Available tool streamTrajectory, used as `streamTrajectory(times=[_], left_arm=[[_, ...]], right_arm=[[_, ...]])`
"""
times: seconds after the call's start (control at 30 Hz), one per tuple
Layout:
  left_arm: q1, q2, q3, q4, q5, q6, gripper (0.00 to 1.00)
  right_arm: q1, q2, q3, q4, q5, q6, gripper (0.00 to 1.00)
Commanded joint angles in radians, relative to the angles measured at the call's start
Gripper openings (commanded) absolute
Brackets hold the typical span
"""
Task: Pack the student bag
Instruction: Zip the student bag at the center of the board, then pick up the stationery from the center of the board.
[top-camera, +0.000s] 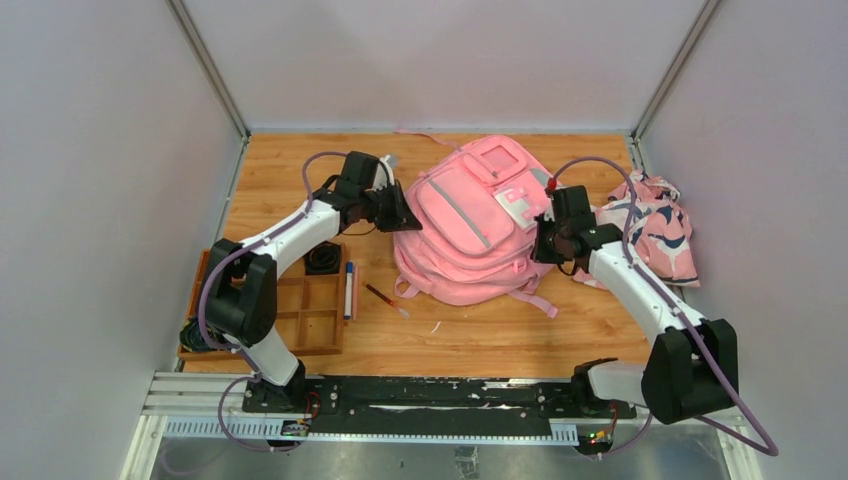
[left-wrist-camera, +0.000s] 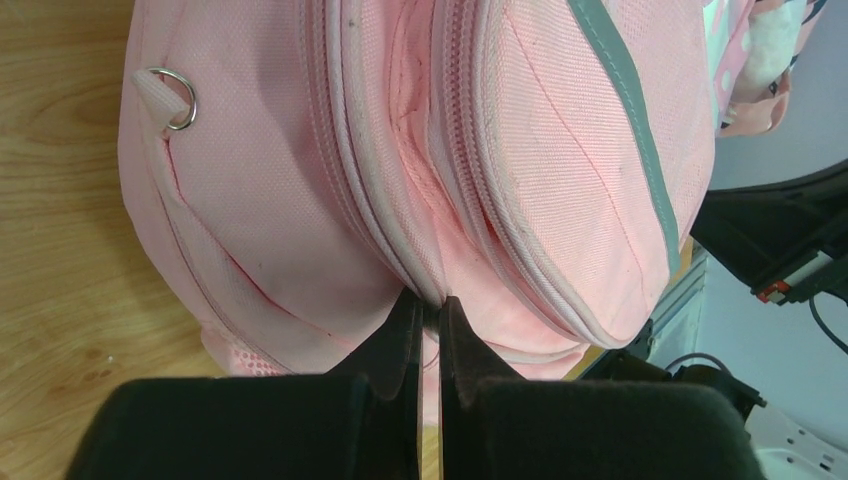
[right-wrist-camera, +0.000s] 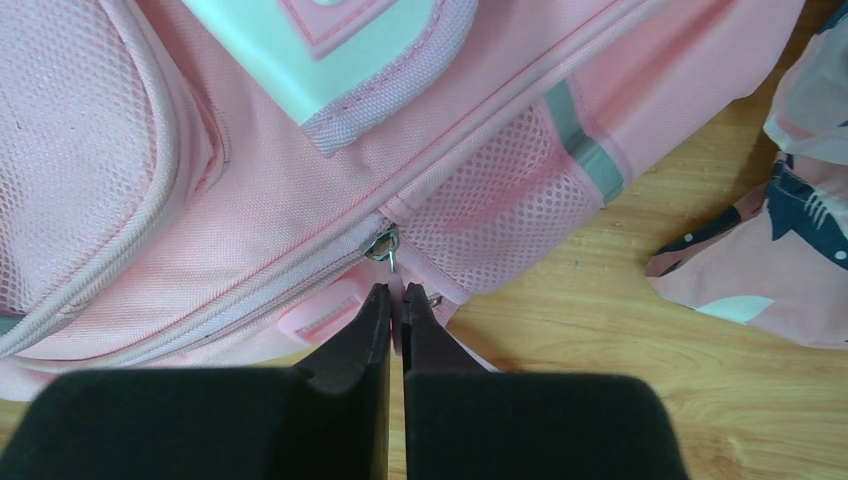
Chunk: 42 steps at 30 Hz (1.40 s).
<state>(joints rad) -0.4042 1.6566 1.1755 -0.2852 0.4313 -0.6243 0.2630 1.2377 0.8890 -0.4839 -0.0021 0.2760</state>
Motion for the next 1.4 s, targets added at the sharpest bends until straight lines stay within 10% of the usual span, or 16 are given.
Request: streamTrajectory(times=[0.0,0.2,0.33,0.43,0.73,1.03,1.37], left_arm=[[0.057,-0.003,0.014,-0.033,-0.076,0.102,0.0],[0.055,-0.01,-0.035,0.045,-0.002,0.039,0.0],[0.025,-0.048,-0.075,0.082,-0.005,-0.007,0.0],[0.004,-0.079,-0.085,0.07,-0.012,0.0,0.0],[-0.029,-0.003,0.01,-0.002,0.073,0.073,0.0],[-0.048,0.117,0.119,-0.003,0.096,0.059,0.0],[-0.052,0.035,0.166,-0.128,-0.083,0.079,0.6]], right_arm=[[-0.099,0.022,0.013,-0.076,0.096,-0.04,0.0],[-0.099,-0.005,0.019,-0.086,0.018,-0.023,0.0],[-0.068,-0.078,0.062,-0.137,-0.01,-0.018,0.4],[0.004,-0.137,0.122,-0.179,0.058,-0.029,0.51],[0.487,-0.024,0.29,-0.159,0.29,-0.174,0.57],[0.617,0.178,0.393,-0.14,0.392,-0.243,0.58],[0.617,0.252,0.428,-0.103,0.446,-0.262,0.62]])
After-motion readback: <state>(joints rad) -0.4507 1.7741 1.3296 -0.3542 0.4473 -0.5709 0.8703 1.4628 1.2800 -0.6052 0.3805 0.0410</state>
